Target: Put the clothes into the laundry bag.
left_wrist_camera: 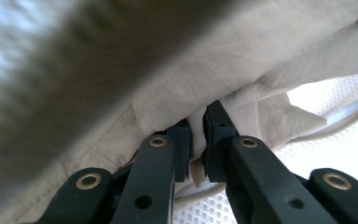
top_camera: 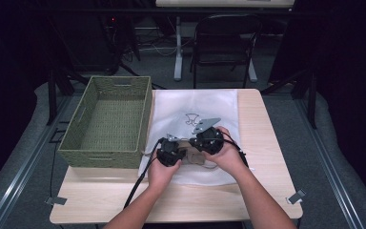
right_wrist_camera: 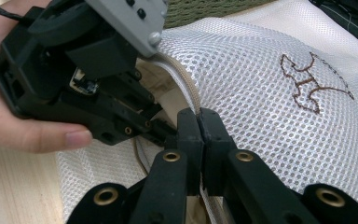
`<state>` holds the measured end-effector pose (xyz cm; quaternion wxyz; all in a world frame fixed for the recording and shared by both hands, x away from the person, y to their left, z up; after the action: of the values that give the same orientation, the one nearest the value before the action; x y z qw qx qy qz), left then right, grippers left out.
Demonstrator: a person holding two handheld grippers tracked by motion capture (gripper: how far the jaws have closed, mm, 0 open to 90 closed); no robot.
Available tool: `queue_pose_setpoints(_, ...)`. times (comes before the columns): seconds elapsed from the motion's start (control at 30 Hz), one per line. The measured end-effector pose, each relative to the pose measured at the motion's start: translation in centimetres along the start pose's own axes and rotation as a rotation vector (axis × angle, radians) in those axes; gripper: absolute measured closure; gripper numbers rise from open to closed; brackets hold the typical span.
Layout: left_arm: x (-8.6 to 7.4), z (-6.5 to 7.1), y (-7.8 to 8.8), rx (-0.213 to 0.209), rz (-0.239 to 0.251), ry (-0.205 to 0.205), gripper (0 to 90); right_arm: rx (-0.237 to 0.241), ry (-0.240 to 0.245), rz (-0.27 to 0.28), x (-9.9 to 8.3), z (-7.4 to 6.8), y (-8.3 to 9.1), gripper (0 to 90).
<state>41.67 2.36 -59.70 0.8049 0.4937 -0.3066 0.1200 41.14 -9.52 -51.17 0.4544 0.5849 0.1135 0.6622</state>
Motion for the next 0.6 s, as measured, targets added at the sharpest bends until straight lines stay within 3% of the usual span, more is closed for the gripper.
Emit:
queue_pose_setpoints(0.13, 0.3, -0.3, -0.4, 0.000, 0.015, 0.026, 82.8, 0.003, 0.010, -0.010, 0.1, 0.0, -0.1, 88.5)
queue_pose_setpoints(0.27, 0.4, -0.4, -0.4, 0.011, 0.011, 0.014, 80.6, 0.002, 0.007, -0.007, 0.1, 0.1, -0.1, 88.4)
queue_pose_setpoints(0.4, 0.2, -0.2, 0.1, 0.018, 0.013, -0.013, 69.8, 0.003, 0.007, -0.003, 0.1, 0.3, 0.0, 88.4)
queue_pose_setpoints(0.5, -0.2, 0.1, 1.5, -0.023, 0.006, -0.020, 62.2, 0.000, -0.002, 0.003, 0.0, 0.6, 0.1, 88.4)
queue_pose_setpoints(0.6, -0.6, 0.2, 3.1, -0.033, 0.007, -0.035, 57.3, -0.004, -0.008, 0.011, -0.1, 0.7, 0.3, 88.4)
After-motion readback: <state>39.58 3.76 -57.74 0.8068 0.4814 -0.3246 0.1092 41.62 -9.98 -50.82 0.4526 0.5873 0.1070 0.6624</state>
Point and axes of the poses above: each handheld gripper's, and its own axes: y roughly backward along the jaws, x roughly out of its top, z roughly to its right, the point moved 5 cm from there along -y, roughly forward along the jaws, and after that the axes turned 14 degrees about y, right-handed, at the moved point
